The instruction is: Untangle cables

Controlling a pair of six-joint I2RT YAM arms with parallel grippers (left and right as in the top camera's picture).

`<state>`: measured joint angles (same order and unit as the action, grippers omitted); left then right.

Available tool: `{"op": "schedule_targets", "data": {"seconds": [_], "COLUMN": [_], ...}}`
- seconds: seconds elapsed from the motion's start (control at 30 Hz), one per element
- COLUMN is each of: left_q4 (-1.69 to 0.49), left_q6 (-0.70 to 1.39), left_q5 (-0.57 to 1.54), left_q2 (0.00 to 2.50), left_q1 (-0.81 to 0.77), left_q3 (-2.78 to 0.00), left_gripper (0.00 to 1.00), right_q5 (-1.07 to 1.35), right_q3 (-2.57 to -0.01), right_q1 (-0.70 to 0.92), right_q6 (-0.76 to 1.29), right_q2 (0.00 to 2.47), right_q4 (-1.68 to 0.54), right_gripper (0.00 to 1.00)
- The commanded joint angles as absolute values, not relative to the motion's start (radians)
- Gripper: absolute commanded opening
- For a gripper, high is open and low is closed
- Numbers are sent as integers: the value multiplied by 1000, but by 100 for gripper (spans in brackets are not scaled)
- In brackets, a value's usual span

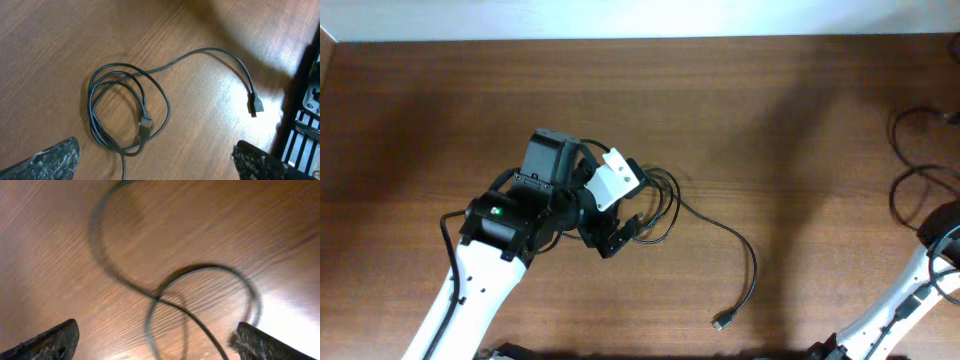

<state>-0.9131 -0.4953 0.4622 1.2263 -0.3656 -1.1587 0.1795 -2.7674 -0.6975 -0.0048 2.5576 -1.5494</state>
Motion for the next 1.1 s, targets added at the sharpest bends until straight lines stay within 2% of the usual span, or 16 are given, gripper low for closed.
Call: {"op": "schedule_targets", "data": {"seconds": [0.0,0.07,0.13,0.17,0.23,0.27,0.37,0.43,0.57,0.63,0.7,0.83,0.97,1.07], "left_q4": [-913,-878,-823,-819,-755,-714,-690,-688,-681,-683,-686,-693,-696,-697], "left_q6": [-484,-414,-118,-77,-45,-46,-45,-45,-46,-46,-46,-69,-83,-83], "left_q5": [457,350,-114,-179,-115,45,254,293,263,265,278,294,289,289], "left_q2": [1225,1225,1225,1222,1222,1223,1269,1367,1370,1370,1370,1370,1370,1370], "left_q1": [-366,-366,-349,-316,-97,70,289,295,295,295,294,262,225,225], "left_q3": [-1169,-1169,-1169,-1169,-1169,-1169,-1164,-1164,-1164,-1164,-1164,-1164,-1164,-1164], "left_gripper": [99,99,99,99,99,99,99,100,99,99,100,100,99,99], "right_q5": [428,434,299,221,212,212,118,-15,-89,-99,-130,-67,45,50], "right_q3": [-2769,-2796,-2797,-2797,-2797,-2792,-2667,-2314,-1985,-1847,-1729,-1474,-1296,-1290], "right_q1": [-622,-495,-270,-181,-19,56,196,425,693,720,672,620,622,622], "right_q6": [-83,-87,-91,-64,-62,-51,-27,69,236,313,410,409,410,410], "right_q2": [2525,2493,2469,2469,2439,2366,2156,1939,1889,1889,1889,1890,1891,1893], "right_q4": [-1603,-1660,-1699,-1699,-1699,-1699,-1699,-1699,-1592,-1480,-1347,-1101,-957,-920], "right_gripper": [99,99,99,99,99,99,99,99,99,99,99,100,95,78]}}
